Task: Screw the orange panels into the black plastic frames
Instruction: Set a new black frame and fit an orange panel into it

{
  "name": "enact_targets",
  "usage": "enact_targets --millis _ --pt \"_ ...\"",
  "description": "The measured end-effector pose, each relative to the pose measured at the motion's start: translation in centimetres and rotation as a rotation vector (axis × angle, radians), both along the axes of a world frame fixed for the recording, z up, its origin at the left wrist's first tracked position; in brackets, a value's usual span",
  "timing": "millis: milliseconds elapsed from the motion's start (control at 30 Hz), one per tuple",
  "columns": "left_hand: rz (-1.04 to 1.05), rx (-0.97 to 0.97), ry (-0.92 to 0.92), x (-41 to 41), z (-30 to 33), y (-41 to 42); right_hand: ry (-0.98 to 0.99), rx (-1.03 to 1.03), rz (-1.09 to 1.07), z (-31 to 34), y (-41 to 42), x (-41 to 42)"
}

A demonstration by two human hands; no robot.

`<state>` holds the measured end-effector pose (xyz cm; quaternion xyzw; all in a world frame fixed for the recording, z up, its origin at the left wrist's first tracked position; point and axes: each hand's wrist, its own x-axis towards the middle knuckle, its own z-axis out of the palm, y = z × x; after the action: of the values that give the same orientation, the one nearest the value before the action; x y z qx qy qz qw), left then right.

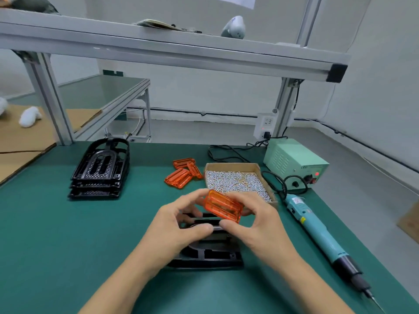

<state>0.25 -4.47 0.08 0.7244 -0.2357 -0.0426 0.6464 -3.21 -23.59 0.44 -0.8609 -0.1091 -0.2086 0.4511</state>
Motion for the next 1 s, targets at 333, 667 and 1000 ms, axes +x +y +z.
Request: enact_targets --millis 333,667,1000 --pt "-0.098 -0.160 0.067 -1.1 -0.1 0.0 -0.021 0.037 0.083 -0.1 0.3 -1.4" --pt "-0.030 -0.161 0.129 -1.3 0.0 0.4 0.096 0.300 0.149 -0.1 -0.2 -1.8" --pt "0.005 -0.152 0.140 -1.5 0.3 0.6 0.223 0.861 0.197 -0.4 0.9 -1.4"
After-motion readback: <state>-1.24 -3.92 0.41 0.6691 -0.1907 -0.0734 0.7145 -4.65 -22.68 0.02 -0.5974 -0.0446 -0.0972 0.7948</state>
